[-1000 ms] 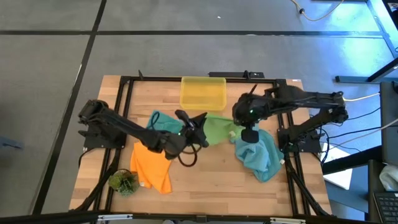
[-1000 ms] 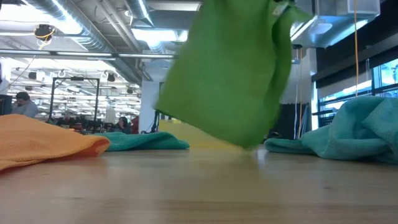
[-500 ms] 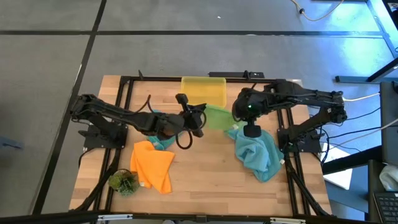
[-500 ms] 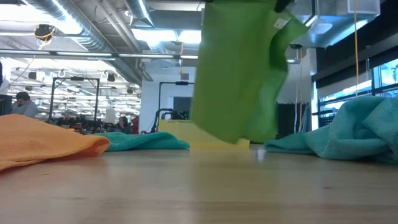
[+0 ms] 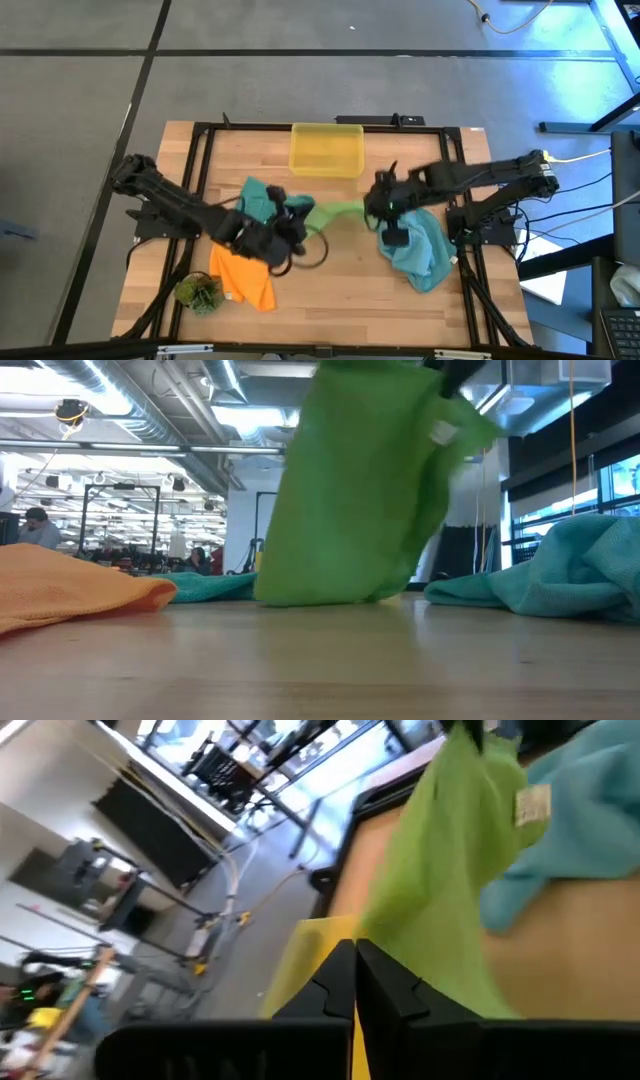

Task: Fold microfiber towels
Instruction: Fold the green microfiber cloth

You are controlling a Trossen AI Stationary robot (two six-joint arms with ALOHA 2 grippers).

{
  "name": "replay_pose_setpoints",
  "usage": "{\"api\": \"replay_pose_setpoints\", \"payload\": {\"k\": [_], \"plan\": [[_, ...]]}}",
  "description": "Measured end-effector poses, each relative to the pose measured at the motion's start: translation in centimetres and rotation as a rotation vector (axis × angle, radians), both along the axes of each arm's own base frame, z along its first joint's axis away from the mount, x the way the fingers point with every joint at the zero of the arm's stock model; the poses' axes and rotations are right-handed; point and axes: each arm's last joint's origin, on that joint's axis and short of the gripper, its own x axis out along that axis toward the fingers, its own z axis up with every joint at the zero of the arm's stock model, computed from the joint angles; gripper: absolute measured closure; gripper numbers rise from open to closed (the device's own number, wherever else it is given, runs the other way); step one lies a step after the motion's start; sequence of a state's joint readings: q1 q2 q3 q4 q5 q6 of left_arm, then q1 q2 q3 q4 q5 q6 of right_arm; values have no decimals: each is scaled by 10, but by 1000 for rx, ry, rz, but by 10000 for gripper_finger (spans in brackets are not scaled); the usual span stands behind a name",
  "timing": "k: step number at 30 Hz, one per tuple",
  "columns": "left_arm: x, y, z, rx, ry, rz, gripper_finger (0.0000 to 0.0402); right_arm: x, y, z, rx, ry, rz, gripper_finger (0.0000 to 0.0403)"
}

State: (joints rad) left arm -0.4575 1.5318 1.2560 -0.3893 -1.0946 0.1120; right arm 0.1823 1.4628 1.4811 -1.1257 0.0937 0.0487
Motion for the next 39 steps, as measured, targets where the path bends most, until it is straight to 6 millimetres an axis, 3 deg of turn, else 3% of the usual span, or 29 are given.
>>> {"api": "replay_pose_setpoints", "payload": {"k": [5,10,18,28,33,39], "plan": [[-14,-48,-18,-101,-22,-111,401,-3,40,-33,73,3,41,401],[-17,-91,-55,-171,14,-195,401,-6,76,-58,182,-66,67,401],[-4,-122,-111,-356,80,-256,401,-16,109,-89,348,-114,123,400],[24,-105,-154,-480,215,-229,401,-47,121,-140,530,147,69,387],[37,-87,-162,-494,320,-268,389,-54,124,-146,523,175,65,311],[46,-69,-159,-493,319,-234,319,-53,123,-145,520,163,41,205]]}}
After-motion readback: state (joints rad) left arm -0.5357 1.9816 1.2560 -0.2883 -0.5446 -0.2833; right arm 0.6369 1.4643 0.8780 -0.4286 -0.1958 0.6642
